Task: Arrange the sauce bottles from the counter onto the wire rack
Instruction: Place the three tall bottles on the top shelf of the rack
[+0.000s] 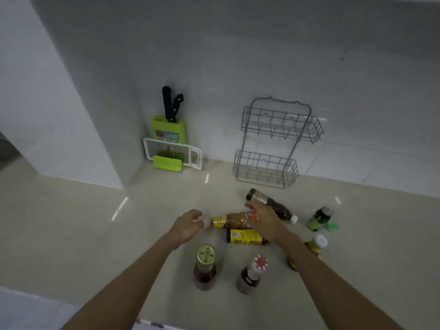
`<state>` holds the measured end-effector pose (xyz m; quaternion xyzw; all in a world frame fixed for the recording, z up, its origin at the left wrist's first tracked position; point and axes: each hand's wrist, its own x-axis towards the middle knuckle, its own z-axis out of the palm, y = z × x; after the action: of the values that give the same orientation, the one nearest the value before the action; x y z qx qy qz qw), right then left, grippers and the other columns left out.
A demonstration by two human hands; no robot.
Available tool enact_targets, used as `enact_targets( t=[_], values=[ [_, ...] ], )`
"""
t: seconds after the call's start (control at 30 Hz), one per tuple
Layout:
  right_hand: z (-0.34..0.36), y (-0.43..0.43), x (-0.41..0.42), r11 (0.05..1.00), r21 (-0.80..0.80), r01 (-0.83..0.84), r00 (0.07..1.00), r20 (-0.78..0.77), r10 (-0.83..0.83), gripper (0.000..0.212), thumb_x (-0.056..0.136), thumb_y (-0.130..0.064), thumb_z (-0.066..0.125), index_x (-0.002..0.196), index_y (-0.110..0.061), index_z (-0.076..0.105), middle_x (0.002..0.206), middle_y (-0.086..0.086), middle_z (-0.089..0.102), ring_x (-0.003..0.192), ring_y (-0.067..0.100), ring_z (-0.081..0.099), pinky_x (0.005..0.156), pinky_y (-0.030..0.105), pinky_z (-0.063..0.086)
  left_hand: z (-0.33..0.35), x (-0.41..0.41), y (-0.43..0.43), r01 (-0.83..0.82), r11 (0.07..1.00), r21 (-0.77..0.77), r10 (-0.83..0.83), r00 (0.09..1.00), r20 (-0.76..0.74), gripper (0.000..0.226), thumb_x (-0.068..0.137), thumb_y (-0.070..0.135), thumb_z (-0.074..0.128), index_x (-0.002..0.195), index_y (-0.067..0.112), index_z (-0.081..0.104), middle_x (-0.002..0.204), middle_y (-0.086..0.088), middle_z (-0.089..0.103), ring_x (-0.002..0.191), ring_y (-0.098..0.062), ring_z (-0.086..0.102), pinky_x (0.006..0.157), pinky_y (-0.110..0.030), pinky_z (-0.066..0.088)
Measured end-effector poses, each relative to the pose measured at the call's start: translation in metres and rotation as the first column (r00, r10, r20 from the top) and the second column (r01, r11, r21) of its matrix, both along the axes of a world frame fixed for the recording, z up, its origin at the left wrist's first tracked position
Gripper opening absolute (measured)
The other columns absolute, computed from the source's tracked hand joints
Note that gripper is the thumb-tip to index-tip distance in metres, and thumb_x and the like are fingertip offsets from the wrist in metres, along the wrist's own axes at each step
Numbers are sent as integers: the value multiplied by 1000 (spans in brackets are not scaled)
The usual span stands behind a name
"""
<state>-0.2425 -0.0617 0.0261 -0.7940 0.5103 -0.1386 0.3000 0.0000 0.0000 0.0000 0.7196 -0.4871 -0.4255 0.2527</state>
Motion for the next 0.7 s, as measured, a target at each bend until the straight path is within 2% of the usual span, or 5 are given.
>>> enact_targets(
  t=[0.2,0.3,0.5,0.6,0.7],
  values=[
    [-19,-26,7,994,109,1,989,-147,16,51,88,-15,63,135,-15,44,134,9,50,120,24,48,99,38,46,-28,3,-42,262,962,76,-273,929,248,59,92,27,60,141,4,37,143,-19,42,131,-33,43,105,-32,35],
    [-32,-35,2,992,127,-2,980,-198,28,60,86,-19,66,139,-19,39,138,6,47,121,24,46,100,40,45,-48,-2,-52,413,902,124,-427,816,391,49,92,27,56,132,3,43,130,-21,49,119,-39,49,99,-40,40],
    [-49,-63,-9,977,194,-92,961,-240,138,75,80,-36,74,142,-24,33,145,4,40,127,21,41,107,41,39,-79,-2,-63,591,768,246,-608,552,571,33,97,17,41,126,3,44,131,-19,44,116,-34,44,97,-38,34],
    [-48,-86,-9,960,199,-198,944,-225,241,75,79,-32,73,143,-24,33,145,4,41,128,19,42,105,35,39,-69,0,-78,579,797,171,-565,617,548,31,96,10,43,125,0,44,126,-21,46,111,-33,49,94,-36,38],
    [-53,-99,-8,923,262,-281,919,-205,338,74,80,-25,73,142,-22,33,140,7,44,124,20,46,103,39,45,-47,0,-88,559,826,66,-501,677,539,26,92,5,47,118,0,48,118,-20,52,107,-33,51,88,-35,38]
  ],
)
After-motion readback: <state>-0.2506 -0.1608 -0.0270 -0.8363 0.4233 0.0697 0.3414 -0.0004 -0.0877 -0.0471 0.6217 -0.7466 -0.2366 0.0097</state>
